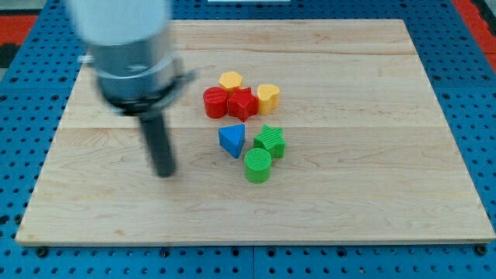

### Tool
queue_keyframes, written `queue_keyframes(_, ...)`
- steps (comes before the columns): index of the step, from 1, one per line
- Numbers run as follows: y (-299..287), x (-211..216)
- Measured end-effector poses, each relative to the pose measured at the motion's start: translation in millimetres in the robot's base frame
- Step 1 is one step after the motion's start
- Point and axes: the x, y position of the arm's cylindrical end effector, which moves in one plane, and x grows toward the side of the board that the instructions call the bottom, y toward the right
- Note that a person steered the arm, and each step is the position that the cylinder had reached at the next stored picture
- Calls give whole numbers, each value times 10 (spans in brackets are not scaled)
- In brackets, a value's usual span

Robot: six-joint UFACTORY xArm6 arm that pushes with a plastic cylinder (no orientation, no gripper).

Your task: Move the blue cube slightly to the left side of the board

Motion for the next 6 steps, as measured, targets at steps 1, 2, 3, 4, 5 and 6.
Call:
queue_keyframes(1,-747,-586)
queue_keyframes(2,-772,-1677)
queue_keyframes(3,-413,-2688)
queue_keyframes(4,213,-2678)
queue_keyframes(5,-50,-1970)
queue_keyframes(6,4,-2166)
